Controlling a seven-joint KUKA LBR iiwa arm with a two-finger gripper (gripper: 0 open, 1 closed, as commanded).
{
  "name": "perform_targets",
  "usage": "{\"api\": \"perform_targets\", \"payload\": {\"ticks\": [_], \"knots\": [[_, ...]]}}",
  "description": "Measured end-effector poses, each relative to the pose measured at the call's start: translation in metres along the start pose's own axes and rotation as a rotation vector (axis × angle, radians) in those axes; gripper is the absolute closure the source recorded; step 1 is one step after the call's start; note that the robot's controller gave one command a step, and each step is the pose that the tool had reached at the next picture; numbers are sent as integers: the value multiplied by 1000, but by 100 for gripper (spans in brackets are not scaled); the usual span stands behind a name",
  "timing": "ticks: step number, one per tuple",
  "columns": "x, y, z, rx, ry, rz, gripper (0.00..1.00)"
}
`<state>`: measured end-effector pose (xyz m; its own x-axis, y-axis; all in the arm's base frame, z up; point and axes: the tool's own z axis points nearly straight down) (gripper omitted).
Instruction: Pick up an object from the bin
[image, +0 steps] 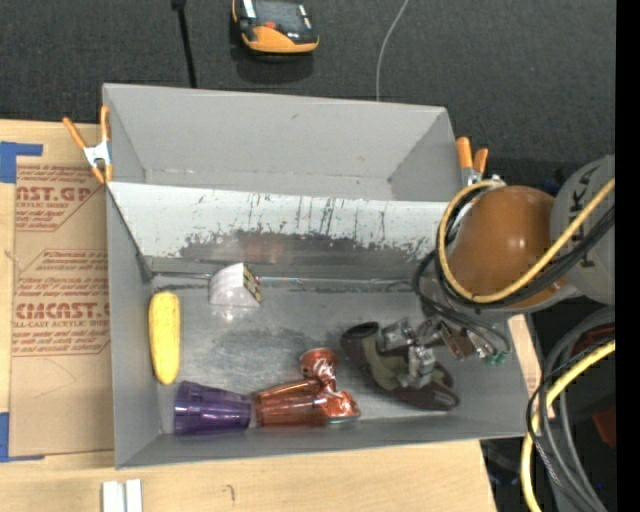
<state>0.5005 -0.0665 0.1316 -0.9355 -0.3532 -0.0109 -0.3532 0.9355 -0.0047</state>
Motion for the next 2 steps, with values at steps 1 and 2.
{"api": "perform_targets", "payload": {"ticks": [1,2], "knots": [[-1,6,-19,-12,21,4,100],[-45,-12,-76,-5,9,7,100]]}}
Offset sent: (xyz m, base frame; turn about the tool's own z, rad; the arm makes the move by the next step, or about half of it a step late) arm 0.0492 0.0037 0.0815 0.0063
